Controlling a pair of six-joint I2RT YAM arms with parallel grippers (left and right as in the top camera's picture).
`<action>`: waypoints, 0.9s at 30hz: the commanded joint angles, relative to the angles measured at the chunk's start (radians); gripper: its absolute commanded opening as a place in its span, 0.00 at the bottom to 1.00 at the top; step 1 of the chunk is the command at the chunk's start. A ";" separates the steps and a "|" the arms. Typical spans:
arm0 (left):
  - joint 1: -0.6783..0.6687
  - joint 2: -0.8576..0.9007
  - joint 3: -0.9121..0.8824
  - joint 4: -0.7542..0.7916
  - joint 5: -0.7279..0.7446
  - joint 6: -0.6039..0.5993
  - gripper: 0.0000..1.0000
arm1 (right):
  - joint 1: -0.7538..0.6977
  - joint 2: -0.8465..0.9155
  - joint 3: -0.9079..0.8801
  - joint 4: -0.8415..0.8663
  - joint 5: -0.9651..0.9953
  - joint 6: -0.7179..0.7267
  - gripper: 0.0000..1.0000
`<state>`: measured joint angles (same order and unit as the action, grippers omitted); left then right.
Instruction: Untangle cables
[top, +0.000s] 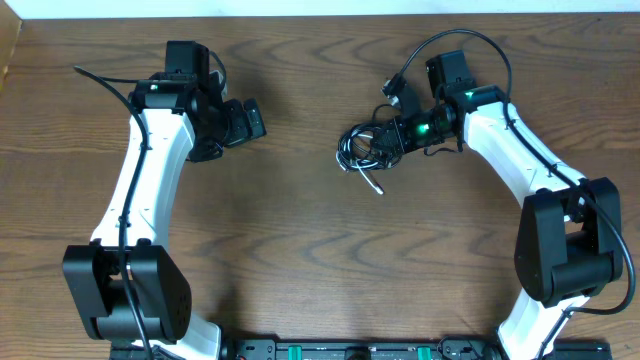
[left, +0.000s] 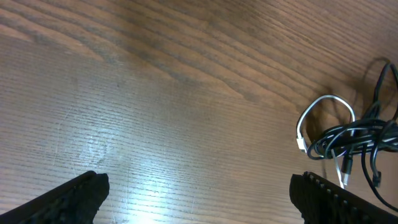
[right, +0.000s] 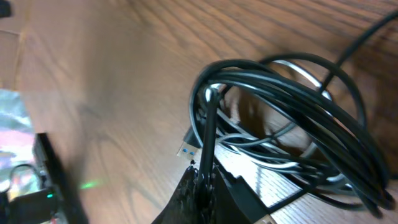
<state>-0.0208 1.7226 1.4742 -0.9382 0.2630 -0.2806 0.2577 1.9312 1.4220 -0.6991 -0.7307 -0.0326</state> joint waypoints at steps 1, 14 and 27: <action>0.003 0.005 0.002 -0.002 -0.007 0.007 0.98 | -0.008 -0.001 0.003 0.009 -0.173 0.009 0.01; 0.002 0.005 0.002 0.037 0.046 0.007 0.98 | -0.122 0.000 0.003 0.010 -0.432 0.010 0.01; -0.051 0.006 0.002 0.033 0.046 0.007 0.98 | -0.148 0.000 0.003 0.004 -0.432 -0.010 0.01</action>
<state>-0.0483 1.7226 1.4742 -0.9123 0.2939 -0.2806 0.1123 1.9312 1.4220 -0.6949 -1.1080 -0.0299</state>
